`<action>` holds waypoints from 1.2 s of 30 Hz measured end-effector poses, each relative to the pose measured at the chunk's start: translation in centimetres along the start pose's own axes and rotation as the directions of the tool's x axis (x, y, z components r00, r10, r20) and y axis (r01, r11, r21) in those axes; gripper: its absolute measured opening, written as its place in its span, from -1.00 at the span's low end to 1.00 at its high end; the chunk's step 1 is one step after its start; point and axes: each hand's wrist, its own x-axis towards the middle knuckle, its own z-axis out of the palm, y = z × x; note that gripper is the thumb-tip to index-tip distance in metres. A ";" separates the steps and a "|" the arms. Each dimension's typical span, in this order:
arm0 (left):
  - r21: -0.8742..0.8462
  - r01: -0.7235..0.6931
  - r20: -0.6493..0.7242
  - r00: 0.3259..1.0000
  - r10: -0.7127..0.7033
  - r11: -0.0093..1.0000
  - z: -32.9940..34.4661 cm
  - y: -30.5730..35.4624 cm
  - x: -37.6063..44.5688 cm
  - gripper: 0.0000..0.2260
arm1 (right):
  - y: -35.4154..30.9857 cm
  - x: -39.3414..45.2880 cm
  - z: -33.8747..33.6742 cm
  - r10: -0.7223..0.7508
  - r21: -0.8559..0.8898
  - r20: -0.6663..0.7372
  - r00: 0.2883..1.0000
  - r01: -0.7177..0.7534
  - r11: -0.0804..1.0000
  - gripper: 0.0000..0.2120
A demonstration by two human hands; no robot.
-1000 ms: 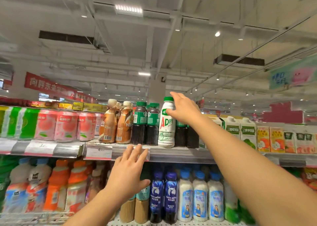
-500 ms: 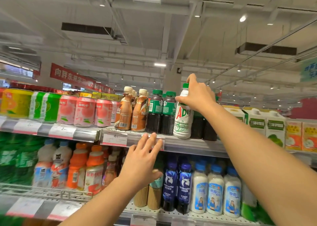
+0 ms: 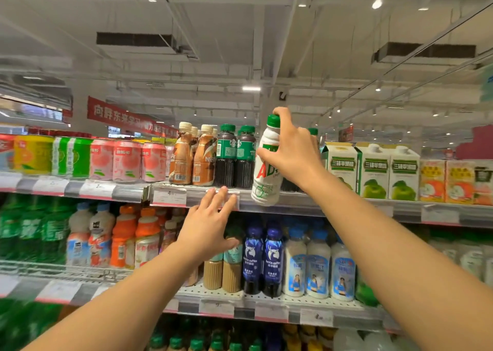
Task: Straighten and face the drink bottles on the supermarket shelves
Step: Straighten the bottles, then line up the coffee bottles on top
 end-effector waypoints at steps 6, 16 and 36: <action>0.015 -0.030 0.086 0.996 0.028 0.999 -3.1 0.4 -0.6 -0.20 | 0.1 -6.4 -0.7 0.020 0.184 0.020 1.000 -0.024 0.983 -0.34; -0.196 0.066 0.623 0.779 0.072 0.978 -5.5 -2.3 -12.4 -0.70 | -2.7 -13.6 1.7 0.053 0.348 0.142 0.988 -0.100 0.932 -0.30; -0.185 0.458 0.805 0.578 -0.134 0.870 14.4 -19.2 -24.7 -0.39 | -11.0 -25.9 17.4 0.013 0.250 0.586 0.810 -0.196 0.948 -0.26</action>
